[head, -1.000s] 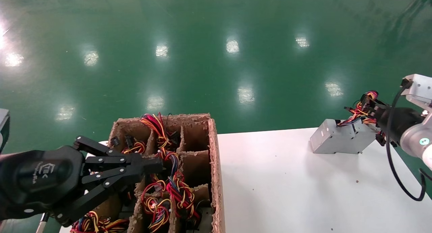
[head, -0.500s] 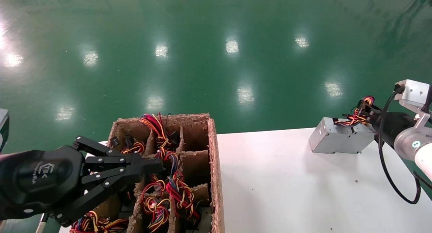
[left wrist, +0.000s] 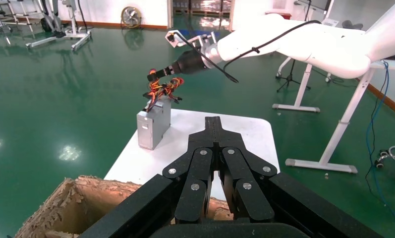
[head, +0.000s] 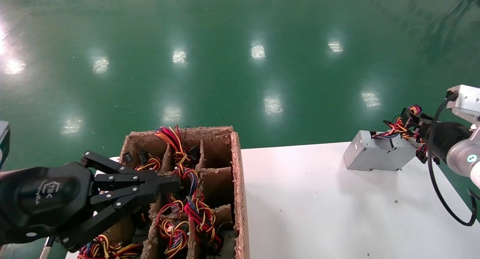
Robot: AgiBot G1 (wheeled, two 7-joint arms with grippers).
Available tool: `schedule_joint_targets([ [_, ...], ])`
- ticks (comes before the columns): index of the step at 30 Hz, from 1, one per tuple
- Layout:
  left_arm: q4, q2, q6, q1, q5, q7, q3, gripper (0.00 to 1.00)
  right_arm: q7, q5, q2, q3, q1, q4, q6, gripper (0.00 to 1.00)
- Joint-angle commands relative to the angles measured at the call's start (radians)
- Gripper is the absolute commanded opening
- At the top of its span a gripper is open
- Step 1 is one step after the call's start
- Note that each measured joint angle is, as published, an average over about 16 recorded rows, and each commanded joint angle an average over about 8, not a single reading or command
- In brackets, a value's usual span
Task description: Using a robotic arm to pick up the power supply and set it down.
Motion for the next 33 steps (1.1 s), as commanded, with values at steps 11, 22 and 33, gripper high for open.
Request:
schedule_joint_targets([
  [11,0.0,0.0,0.0,0.0,0.0,0.0,0.0,0.0,-0.015,-0.013,0.001,0.053,0.001,0.013,0.007,1.0],
  [22,0.0,0.0,0.0,0.0,0.0,0.0,0.0,0.0,-0.084,-0.014,-0.026,0.105,-0.012,0.02,0.091,1.0],
  [33,0.0,0.0,0.0,0.0,0.0,0.0,0.0,0.0,-0.278,0.126,-0.031,0.116,-0.02,0.024,0.122,1.0],
])
